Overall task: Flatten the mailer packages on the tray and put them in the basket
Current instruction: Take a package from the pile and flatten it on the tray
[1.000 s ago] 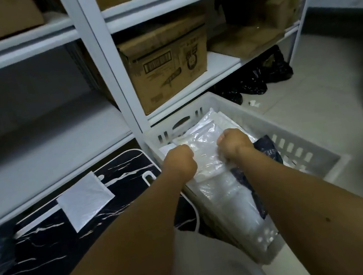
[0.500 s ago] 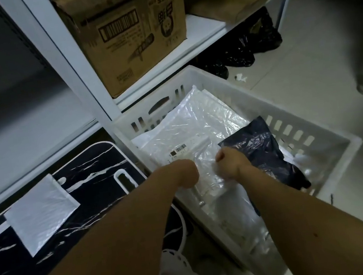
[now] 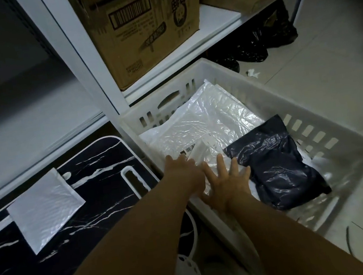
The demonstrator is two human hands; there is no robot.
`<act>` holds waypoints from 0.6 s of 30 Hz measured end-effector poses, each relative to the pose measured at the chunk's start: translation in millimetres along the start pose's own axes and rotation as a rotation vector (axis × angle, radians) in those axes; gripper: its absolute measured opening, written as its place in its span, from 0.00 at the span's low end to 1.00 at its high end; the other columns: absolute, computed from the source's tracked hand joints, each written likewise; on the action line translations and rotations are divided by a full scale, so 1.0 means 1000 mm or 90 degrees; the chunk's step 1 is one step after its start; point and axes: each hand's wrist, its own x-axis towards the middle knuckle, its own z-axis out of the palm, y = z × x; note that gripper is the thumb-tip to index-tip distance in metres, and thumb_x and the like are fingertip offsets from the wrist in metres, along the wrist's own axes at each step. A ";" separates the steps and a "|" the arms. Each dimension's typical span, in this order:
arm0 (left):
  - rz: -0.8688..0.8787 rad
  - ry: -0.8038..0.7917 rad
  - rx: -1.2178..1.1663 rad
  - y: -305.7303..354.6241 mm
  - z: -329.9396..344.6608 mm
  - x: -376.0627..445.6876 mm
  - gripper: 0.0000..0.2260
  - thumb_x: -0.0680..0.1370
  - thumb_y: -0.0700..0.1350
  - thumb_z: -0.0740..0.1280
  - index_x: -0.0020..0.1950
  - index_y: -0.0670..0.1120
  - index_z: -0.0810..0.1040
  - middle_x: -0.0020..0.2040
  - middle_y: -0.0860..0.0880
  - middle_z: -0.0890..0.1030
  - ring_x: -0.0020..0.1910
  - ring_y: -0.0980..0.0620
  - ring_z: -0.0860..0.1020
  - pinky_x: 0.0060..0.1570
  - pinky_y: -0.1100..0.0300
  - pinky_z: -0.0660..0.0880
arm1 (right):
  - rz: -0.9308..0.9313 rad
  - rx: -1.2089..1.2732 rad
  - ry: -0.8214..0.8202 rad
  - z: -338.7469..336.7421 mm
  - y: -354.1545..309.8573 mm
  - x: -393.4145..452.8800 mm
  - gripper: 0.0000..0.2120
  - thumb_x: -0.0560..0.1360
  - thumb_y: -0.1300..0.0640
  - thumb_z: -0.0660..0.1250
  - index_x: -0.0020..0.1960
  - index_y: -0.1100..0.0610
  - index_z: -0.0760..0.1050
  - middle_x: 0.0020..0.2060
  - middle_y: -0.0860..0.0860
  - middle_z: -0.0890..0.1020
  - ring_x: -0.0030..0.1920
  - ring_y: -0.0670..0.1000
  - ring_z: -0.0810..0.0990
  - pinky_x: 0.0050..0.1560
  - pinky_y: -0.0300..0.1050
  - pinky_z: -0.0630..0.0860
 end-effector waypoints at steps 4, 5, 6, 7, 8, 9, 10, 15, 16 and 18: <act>0.003 0.004 0.007 -0.001 0.002 0.006 0.30 0.77 0.55 0.63 0.77 0.54 0.58 0.76 0.48 0.60 0.76 0.43 0.54 0.69 0.38 0.53 | 0.017 -0.048 -0.036 0.004 -0.006 0.007 0.42 0.71 0.24 0.39 0.75 0.45 0.26 0.76 0.58 0.32 0.75 0.70 0.39 0.69 0.74 0.42; 0.006 0.003 0.008 -0.001 0.003 0.008 0.30 0.77 0.54 0.64 0.77 0.54 0.58 0.76 0.48 0.61 0.76 0.43 0.55 0.69 0.38 0.54 | 0.022 -0.059 -0.042 0.006 -0.007 0.008 0.42 0.72 0.25 0.39 0.74 0.45 0.25 0.75 0.59 0.32 0.75 0.70 0.40 0.69 0.74 0.42; 0.008 0.003 0.010 -0.001 0.003 0.009 0.30 0.77 0.54 0.64 0.76 0.54 0.58 0.76 0.48 0.61 0.75 0.43 0.55 0.69 0.39 0.54 | 0.026 -0.069 -0.046 0.007 -0.008 0.010 0.41 0.72 0.25 0.38 0.72 0.46 0.23 0.74 0.60 0.31 0.75 0.71 0.40 0.69 0.74 0.42; 0.010 0.003 0.013 -0.001 0.002 0.009 0.29 0.76 0.53 0.64 0.76 0.53 0.58 0.76 0.48 0.61 0.75 0.43 0.56 0.69 0.39 0.54 | 0.032 -0.077 -0.050 0.010 -0.009 0.011 0.40 0.73 0.26 0.38 0.71 0.47 0.22 0.73 0.60 0.29 0.75 0.71 0.40 0.69 0.73 0.42; 0.011 0.005 0.012 0.000 0.002 0.009 0.29 0.76 0.52 0.64 0.76 0.53 0.59 0.76 0.48 0.62 0.75 0.43 0.57 0.69 0.39 0.54 | 0.037 -0.083 -0.057 0.011 -0.010 0.012 0.40 0.74 0.26 0.37 0.70 0.48 0.21 0.72 0.60 0.28 0.74 0.71 0.39 0.69 0.73 0.42; 0.014 0.006 0.009 -0.001 0.002 0.010 0.29 0.76 0.52 0.64 0.76 0.53 0.59 0.75 0.48 0.62 0.75 0.42 0.57 0.69 0.39 0.54 | 0.041 -0.088 -0.065 0.012 -0.011 0.013 0.39 0.74 0.27 0.37 0.71 0.48 0.21 0.71 0.61 0.27 0.74 0.71 0.39 0.69 0.73 0.42; 0.016 0.006 0.006 -0.001 0.003 0.010 0.28 0.76 0.52 0.64 0.76 0.53 0.60 0.75 0.48 0.62 0.75 0.42 0.58 0.69 0.39 0.55 | 0.045 -0.094 -0.075 0.013 -0.012 0.012 0.39 0.75 0.28 0.37 0.72 0.48 0.22 0.70 0.61 0.26 0.74 0.72 0.38 0.69 0.73 0.42; 0.023 0.065 -0.012 -0.003 0.006 0.010 0.25 0.77 0.52 0.62 0.74 0.52 0.64 0.74 0.48 0.64 0.74 0.43 0.59 0.69 0.40 0.57 | 0.047 -0.115 -0.096 0.011 -0.014 0.015 0.40 0.75 0.28 0.37 0.73 0.49 0.24 0.70 0.62 0.26 0.74 0.72 0.38 0.70 0.73 0.42; 0.029 0.093 -0.022 -0.004 0.007 0.008 0.23 0.78 0.52 0.61 0.73 0.52 0.65 0.74 0.48 0.65 0.74 0.43 0.60 0.69 0.41 0.57 | 0.042 -0.111 -0.098 0.009 -0.014 0.014 0.40 0.74 0.27 0.38 0.74 0.49 0.24 0.71 0.62 0.27 0.74 0.72 0.39 0.70 0.73 0.43; 0.037 0.160 -0.047 -0.005 0.006 0.003 0.21 0.79 0.52 0.59 0.71 0.50 0.67 0.72 0.47 0.68 0.73 0.45 0.62 0.70 0.43 0.57 | 0.029 -0.093 -0.104 0.002 -0.011 0.011 0.42 0.74 0.26 0.39 0.75 0.48 0.26 0.73 0.62 0.30 0.74 0.72 0.40 0.71 0.72 0.43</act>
